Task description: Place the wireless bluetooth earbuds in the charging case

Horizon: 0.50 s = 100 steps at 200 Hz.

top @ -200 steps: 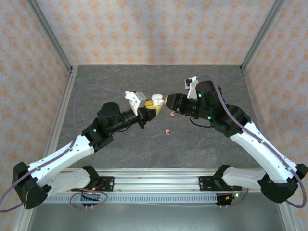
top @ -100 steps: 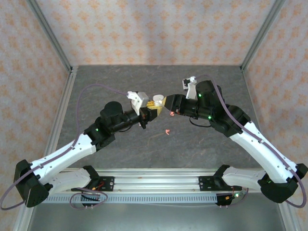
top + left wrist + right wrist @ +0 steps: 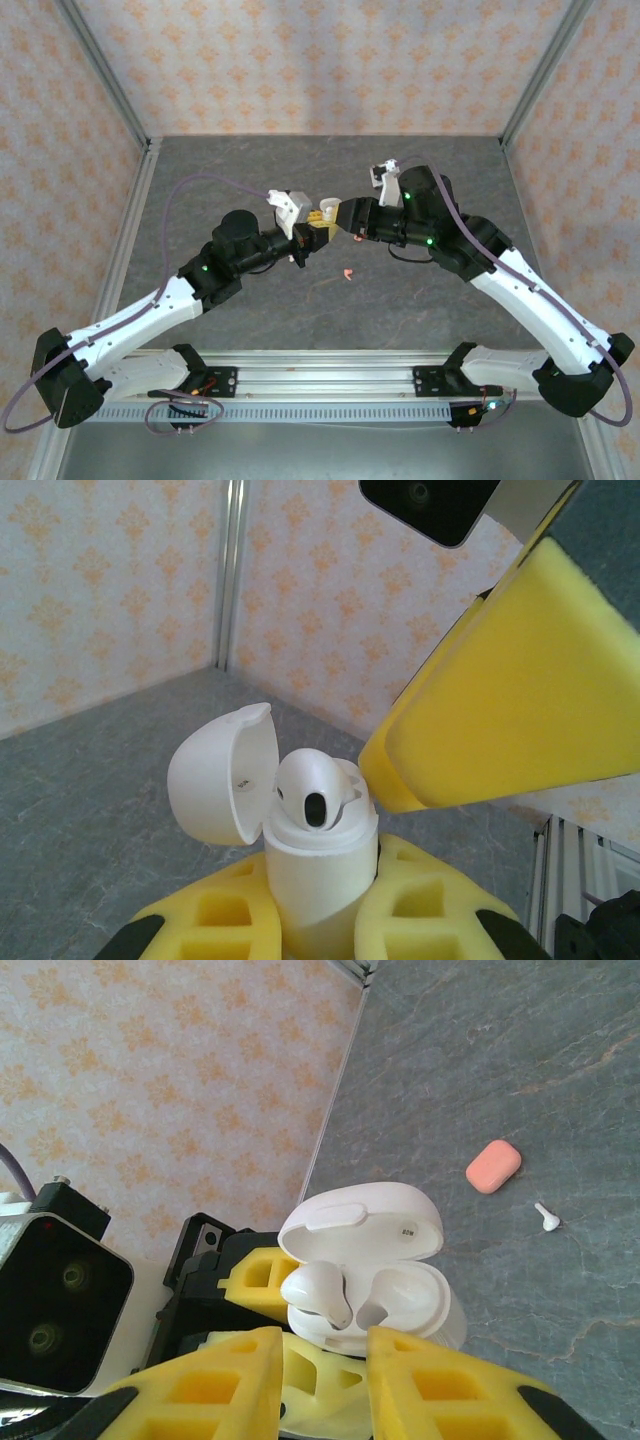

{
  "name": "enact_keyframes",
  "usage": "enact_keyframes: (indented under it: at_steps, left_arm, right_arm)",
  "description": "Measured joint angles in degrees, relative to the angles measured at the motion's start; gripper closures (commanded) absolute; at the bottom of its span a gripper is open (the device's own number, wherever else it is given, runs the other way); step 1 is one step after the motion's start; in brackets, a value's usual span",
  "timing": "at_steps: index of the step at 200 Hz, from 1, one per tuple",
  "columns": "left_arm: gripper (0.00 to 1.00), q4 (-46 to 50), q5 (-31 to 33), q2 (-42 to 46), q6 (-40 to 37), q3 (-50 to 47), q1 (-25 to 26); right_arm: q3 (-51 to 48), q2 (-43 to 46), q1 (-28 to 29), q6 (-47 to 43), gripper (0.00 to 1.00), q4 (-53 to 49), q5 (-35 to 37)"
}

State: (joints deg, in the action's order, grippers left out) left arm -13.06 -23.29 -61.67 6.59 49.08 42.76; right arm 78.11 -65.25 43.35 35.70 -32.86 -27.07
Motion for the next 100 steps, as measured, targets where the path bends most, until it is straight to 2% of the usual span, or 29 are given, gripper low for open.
enact_keyframes:
  at_steps: [57, 100]
  left_arm:
    - [1.00, 0.0, 0.0, 0.0, 0.0, 0.0, 0.0]
    - [1.00, 0.7, 0.2, 0.5, -0.6, 0.0, 0.0]
  right_arm:
    - [0.5, 0.0, 0.0, -1.1, 0.72, -0.1, 0.3]
    - [1.1, 0.6, 0.0, -1.9, 0.71, -1.0, 3.3]
